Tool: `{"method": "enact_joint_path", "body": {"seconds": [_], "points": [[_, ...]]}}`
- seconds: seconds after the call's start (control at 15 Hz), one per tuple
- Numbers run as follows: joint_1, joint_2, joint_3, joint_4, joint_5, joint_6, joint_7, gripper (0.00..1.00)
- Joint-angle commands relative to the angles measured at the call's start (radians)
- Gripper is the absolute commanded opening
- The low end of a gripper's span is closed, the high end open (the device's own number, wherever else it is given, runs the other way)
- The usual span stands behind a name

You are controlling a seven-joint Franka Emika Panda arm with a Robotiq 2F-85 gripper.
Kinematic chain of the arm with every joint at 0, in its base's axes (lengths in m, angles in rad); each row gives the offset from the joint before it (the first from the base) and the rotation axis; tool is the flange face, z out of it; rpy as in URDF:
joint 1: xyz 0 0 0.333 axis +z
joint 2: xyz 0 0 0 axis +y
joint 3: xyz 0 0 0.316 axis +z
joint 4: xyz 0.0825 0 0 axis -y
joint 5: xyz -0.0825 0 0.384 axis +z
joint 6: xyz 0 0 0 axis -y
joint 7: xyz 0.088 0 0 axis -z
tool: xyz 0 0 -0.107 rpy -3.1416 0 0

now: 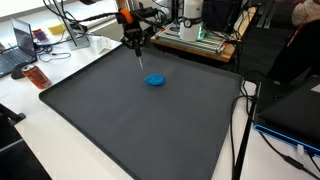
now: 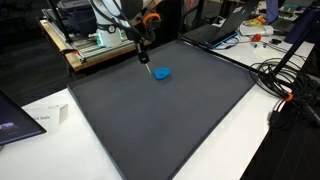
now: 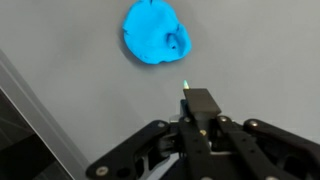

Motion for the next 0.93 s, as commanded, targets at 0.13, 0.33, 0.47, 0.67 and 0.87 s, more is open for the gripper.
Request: {"method": "enact_joint_path", "body": {"seconds": [0.13, 0.33, 0.47, 0.67, 0.87], "points": [[-0.069, 0.104, 0.040, -0.005, 0.000, 0.001, -0.140, 0.03], [-0.078, 0.151, 0.034, 0.003, 0.000, 0.002, -0.203, 0.03], [-0.080, 0.175, 0.024, 0.008, 0.000, 0.000, -0.239, 0.03], [-0.089, 0.202, 0.019, 0.012, 0.000, -0.002, -0.286, 0.03], [-0.091, 0.206, 0.020, 0.011, 0.000, 0.002, -0.296, 0.03]]}}
